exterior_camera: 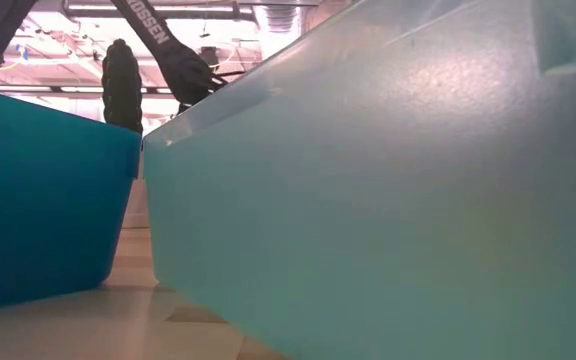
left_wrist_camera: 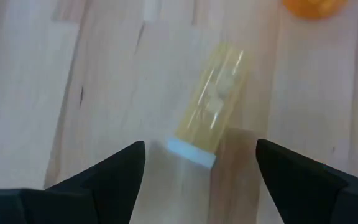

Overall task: Pick and place medicine bottles into bin by pill shape (circle, oval)
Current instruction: Put the small yellow pill bottle into the green bin

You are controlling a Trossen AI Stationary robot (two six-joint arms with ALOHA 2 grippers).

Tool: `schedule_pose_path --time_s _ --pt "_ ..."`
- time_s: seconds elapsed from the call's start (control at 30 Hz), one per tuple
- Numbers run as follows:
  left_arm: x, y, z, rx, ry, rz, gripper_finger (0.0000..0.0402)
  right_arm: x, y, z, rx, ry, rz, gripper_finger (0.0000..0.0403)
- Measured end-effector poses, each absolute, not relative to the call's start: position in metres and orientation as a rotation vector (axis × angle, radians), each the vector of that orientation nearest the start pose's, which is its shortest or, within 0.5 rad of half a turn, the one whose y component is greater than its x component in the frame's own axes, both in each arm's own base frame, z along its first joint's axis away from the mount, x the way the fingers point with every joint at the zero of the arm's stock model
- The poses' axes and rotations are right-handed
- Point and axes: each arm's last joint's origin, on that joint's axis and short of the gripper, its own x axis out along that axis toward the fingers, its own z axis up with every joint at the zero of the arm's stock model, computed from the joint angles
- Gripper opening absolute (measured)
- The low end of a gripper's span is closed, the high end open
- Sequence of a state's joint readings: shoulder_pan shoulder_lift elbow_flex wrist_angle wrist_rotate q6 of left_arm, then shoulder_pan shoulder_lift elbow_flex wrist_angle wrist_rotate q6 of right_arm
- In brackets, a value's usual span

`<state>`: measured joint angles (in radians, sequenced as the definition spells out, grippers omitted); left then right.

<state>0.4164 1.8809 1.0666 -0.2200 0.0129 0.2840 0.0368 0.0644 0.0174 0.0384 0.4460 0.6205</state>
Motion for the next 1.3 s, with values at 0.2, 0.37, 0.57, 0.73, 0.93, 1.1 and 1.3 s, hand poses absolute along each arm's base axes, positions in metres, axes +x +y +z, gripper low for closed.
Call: schedule_pose_path --time_s 0.2,0.37,0.57,0.73,0.93,1.1,1.3 --pt "0.3306 0.1454 0.1336 0.012 1.066 0.228 0.0244 0.0983 -0.0089 0.1682 0.61 -0.12 -0.398 0.026" --pt "0.33 0.1453 0.1332 0.013 1.074 0.226 0.0187 0.0984 -0.0089 0.1681 0.61 -0.119 -0.399 0.026" --pt "0.3301 0.1458 0.1334 0.029 1.076 0.241 0.0138 0.0984 -0.0089 0.1681 0.61 -0.119 -0.399 0.026" --pt "0.33 0.146 0.1334 0.036 1.078 0.241 0.0115 0.0984 -0.0089 0.1681 0.61 -0.118 -0.399 0.026" --pt "0.3302 0.1451 0.1333 0.029 1.079 0.242 0.0098 0.0984 -0.0089 0.1681 0.61 -0.118 -0.399 0.026" --pt "0.3302 0.1459 0.1336 0.009 1.078 0.298 0.0096 0.0984 -0.0089 0.168 0.609 -0.118 -0.399 0.026" --pt "0.3301 0.1486 0.1344 0.01 1.074 0.383 0.014 0.0984 -0.0089 0.168 0.609 -0.118 -0.399 0.026"
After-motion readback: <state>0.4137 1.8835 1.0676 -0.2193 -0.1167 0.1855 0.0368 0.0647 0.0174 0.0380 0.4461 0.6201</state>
